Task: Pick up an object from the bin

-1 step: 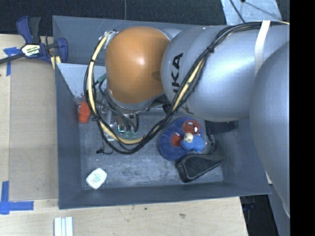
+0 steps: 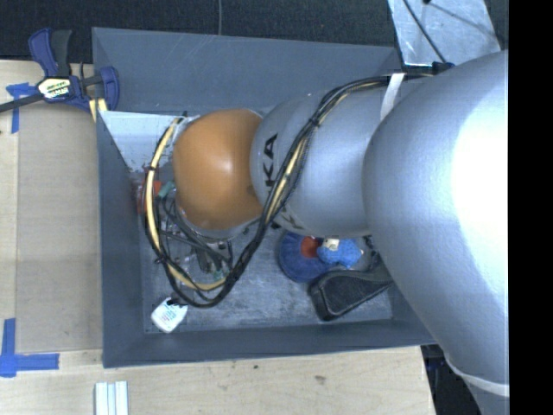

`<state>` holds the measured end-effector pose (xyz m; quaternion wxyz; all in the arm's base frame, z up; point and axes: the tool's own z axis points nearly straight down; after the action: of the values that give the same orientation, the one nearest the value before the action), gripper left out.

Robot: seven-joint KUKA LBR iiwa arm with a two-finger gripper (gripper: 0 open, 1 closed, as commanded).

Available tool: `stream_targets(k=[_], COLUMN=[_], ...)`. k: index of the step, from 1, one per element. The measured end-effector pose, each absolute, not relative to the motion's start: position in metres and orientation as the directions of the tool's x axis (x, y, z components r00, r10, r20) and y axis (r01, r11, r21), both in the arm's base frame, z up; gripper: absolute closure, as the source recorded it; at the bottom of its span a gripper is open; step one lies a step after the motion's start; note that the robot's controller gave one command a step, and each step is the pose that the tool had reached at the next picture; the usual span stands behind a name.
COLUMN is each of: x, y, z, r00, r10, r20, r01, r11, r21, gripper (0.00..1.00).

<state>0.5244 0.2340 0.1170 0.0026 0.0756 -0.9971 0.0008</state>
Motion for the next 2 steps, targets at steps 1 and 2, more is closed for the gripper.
stream_targets(k=[1,2], x=[0.4865,0.4866], y=[0.2330,0.2331], z=[0.0708,0.0719], r00=[-0.850,-0.851], r10=[-0.527,-0.526], r20=[-0.009,-0.008], r01=[-0.527,-0.526], r11=[0.850,0.851], r21=[0.000,0.000], gripper=[0.00,1.00])
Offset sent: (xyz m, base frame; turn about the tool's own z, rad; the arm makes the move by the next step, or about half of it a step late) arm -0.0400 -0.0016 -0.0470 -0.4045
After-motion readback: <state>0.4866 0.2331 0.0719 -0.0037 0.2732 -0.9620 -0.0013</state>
